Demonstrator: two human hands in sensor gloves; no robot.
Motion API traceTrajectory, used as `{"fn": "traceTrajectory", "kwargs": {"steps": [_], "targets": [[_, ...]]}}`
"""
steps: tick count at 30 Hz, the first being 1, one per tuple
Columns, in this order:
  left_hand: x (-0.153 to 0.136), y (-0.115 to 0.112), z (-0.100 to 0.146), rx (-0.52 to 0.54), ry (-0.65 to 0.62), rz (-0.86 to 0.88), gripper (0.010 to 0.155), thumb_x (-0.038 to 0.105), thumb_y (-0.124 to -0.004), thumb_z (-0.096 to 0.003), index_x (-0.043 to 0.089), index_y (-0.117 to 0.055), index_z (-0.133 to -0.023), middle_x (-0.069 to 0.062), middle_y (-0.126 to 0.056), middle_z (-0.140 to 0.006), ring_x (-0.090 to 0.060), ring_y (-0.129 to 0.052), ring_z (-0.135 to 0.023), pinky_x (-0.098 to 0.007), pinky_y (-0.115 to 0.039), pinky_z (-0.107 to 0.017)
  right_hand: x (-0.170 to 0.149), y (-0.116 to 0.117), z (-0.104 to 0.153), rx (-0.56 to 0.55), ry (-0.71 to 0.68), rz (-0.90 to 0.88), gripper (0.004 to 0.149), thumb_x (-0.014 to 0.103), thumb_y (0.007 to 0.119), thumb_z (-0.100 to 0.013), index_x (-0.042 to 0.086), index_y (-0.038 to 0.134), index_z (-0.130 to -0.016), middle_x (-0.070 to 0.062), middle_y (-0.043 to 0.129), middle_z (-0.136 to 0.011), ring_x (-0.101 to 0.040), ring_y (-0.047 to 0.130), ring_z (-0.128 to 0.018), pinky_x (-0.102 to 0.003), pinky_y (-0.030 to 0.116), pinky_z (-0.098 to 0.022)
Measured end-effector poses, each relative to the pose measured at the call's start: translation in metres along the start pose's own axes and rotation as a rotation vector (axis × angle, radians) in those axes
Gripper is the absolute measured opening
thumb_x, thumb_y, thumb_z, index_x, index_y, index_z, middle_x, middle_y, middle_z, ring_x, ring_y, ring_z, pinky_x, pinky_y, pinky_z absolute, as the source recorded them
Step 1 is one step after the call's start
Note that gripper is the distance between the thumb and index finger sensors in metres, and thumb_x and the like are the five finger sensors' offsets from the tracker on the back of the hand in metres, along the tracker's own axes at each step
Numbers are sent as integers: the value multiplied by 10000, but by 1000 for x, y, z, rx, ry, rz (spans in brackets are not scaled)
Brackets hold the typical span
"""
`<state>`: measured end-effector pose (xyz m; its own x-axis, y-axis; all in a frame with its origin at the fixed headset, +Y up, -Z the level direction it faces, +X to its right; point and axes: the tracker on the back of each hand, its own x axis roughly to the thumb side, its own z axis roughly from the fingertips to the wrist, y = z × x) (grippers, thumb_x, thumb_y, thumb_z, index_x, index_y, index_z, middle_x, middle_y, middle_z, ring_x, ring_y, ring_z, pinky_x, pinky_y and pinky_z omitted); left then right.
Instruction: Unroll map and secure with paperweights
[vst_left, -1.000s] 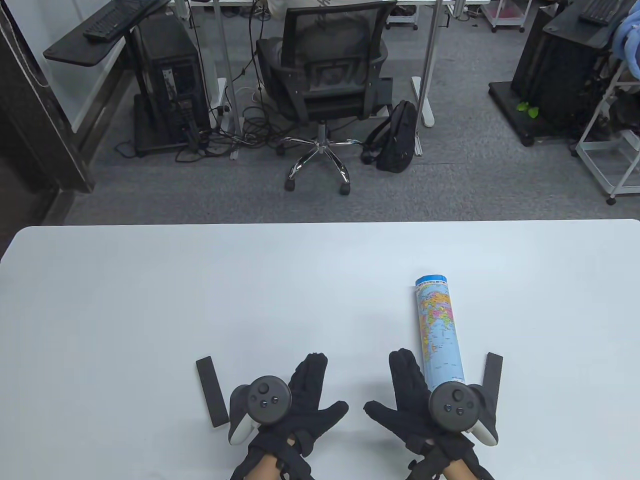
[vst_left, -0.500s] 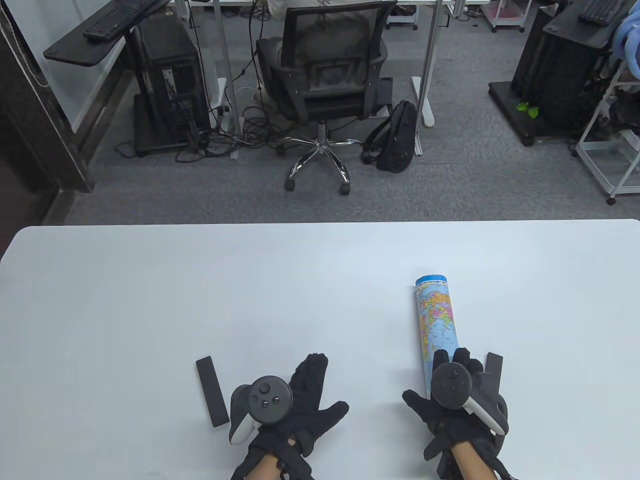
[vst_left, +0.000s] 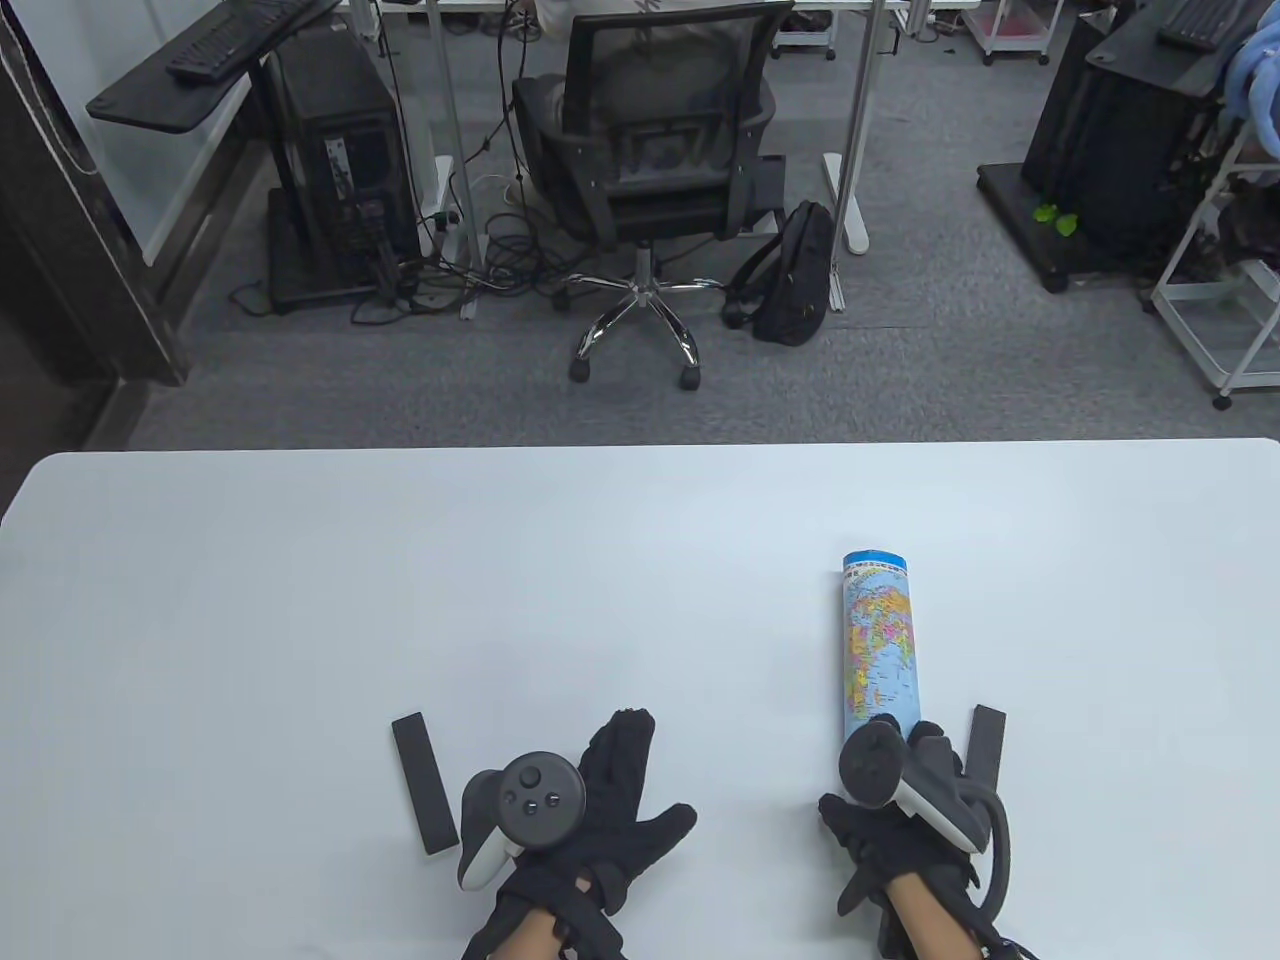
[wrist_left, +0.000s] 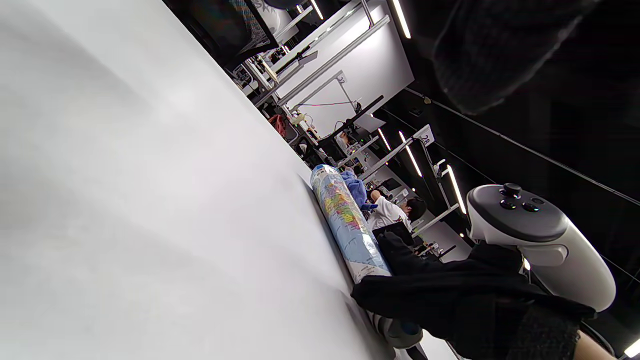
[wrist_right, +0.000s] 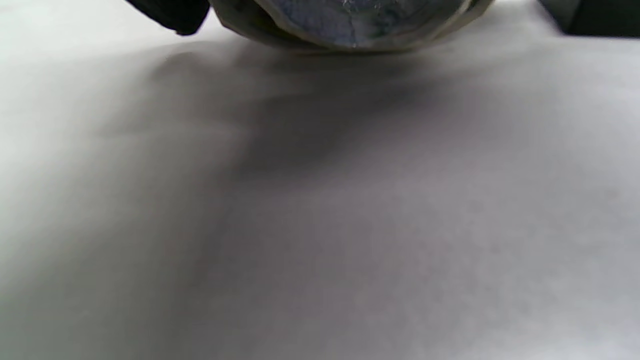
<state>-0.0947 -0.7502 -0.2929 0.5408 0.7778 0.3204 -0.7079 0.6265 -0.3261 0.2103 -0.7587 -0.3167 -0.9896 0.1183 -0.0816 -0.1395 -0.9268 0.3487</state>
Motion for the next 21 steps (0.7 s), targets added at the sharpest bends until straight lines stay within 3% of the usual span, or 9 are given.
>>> {"fn": "traceTrajectory", "kwargs": {"steps": [9,21], "targets": [[0,0,0,1,1,2,887,586,-705,-527,190,-144,-1088,-192,-188,-1141,-488,-265,-1018,-635,-352,-695,6,-6,6,-142,6,-15,755,223,663,-554,-77,130,-997,-543,241,-925,-730,467,-815,-768,469,-521],[2,2,1,29,-18,30,882,584,-699,-530,190,-142,-1088,-188,-187,-1142,-485,-264,-1019,-633,-347,-696,-9,-22,20,-321,-9,-191,685,115,680,-513,-61,241,-1009,-509,398,-936,-659,676,-780,-702,642,-496]]}}
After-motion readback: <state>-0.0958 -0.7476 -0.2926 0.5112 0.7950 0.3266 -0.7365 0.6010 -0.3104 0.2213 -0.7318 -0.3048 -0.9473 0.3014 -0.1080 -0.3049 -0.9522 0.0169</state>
